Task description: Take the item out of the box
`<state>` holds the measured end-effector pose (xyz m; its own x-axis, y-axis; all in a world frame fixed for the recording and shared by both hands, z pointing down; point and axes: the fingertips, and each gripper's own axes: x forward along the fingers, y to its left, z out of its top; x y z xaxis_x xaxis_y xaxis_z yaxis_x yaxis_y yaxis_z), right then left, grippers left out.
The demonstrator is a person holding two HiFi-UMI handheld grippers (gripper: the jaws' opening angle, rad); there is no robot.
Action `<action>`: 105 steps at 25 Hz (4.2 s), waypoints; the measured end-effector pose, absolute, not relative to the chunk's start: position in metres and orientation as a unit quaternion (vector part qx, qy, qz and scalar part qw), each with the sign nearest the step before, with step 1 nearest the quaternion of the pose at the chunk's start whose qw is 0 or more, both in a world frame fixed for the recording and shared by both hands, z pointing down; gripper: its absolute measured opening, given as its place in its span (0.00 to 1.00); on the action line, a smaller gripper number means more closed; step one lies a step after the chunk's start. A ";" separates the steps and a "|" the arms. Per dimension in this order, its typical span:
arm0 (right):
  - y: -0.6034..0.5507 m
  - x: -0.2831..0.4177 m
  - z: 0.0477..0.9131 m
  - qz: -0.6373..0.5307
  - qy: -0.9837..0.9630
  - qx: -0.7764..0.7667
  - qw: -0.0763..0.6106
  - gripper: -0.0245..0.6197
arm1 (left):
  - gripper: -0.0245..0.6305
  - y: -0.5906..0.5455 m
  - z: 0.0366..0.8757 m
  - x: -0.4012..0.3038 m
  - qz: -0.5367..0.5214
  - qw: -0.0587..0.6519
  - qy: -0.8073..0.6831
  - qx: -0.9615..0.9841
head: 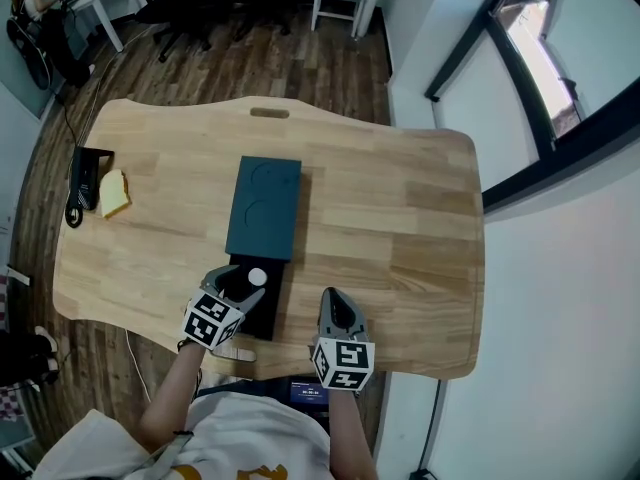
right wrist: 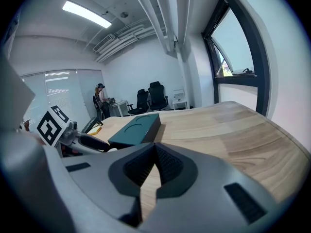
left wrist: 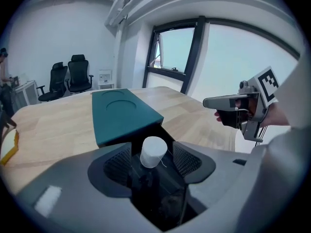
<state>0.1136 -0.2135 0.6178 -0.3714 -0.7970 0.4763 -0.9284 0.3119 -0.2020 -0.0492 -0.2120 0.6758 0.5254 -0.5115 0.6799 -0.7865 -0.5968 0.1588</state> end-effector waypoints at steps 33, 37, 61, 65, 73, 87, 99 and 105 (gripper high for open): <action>-0.216 0.112 0.618 0.223 -0.796 0.542 0.149 0.05 | 0.31 -0.209 0.695 -0.043 0.344 0.245 -0.347 0.837; -0.216 0.108 0.609 0.213 -0.799 0.544 0.144 0.05 | 0.31 -0.214 0.685 -0.049 0.337 0.234 -0.360 0.838; -0.177 0.090 0.538 0.149 -0.814 0.551 0.109 0.05 | 0.31 -0.197 0.558 -0.081 0.173 0.163 -0.452 0.860; -0.171 0.092 0.528 0.145 -0.813 0.556 0.097 0.05 | 0.31 -0.193 0.539 -0.087 0.137 0.170 -0.464 0.859; -0.165 0.091 0.516 0.129 -0.811 0.564 0.084 0.05 | 0.31 -0.186 0.521 -0.091 0.124 0.149 -0.464 0.864; -0.165 0.091 0.523 0.137 -0.808 0.566 0.094 0.05 | 0.31 -0.183 0.503 -0.086 0.094 0.129 -0.449 0.879; -0.165 0.099 0.521 0.134 -0.804 0.572 0.089 0.05 | 0.31 -0.186 0.496 -0.087 0.072 0.121 -0.451 0.882; -0.165 0.102 0.521 0.136 -0.805 0.571 0.087 0.05 | 0.31 -0.187 0.498 -0.085 0.076 0.123 -0.450 0.881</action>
<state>0.1021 -0.1651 0.5207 -0.3331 -0.8952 0.2963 -0.9428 0.3112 -0.1195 -0.0845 -0.1871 0.4983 0.5831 -0.7748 0.2443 -0.8121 -0.5641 0.1496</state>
